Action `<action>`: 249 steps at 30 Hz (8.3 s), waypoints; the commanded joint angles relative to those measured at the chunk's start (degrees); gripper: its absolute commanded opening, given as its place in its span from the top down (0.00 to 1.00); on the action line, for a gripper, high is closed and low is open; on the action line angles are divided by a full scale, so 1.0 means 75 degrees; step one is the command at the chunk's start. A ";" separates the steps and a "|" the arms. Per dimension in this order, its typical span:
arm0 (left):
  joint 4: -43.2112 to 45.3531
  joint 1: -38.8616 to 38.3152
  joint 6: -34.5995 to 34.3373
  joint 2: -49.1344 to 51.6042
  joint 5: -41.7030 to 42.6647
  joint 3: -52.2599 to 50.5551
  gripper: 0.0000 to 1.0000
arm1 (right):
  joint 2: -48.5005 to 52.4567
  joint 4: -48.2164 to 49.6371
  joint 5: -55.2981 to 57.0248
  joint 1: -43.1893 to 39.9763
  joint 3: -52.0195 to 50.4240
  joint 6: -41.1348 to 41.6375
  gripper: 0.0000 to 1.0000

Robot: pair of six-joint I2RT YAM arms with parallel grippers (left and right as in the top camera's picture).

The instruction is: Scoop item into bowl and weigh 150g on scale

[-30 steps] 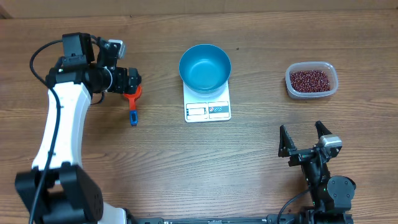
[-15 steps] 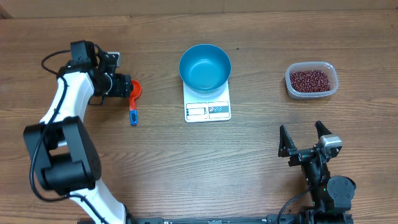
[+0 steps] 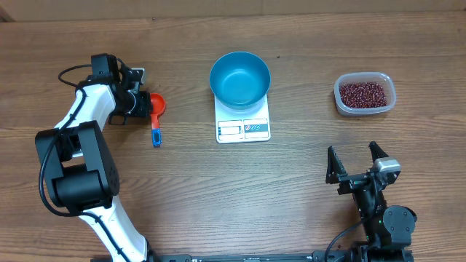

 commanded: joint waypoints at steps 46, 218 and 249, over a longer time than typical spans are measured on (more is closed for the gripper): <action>-0.2133 -0.2731 -0.7481 -0.4715 0.1393 0.0274 0.96 | -0.0076 0.0041 0.0044 0.0064 -0.0082 0.0052 0.00; -0.1338 -0.5353 -1.3758 -0.3474 0.1131 0.0271 0.96 | 0.7936 -0.1416 -0.3179 0.2334 0.6254 0.5199 0.93; -0.1480 -0.3008 -0.6837 -0.3503 0.1923 0.0277 0.91 | 0.7933 -0.2597 -0.3483 0.1276 0.6271 0.4278 0.96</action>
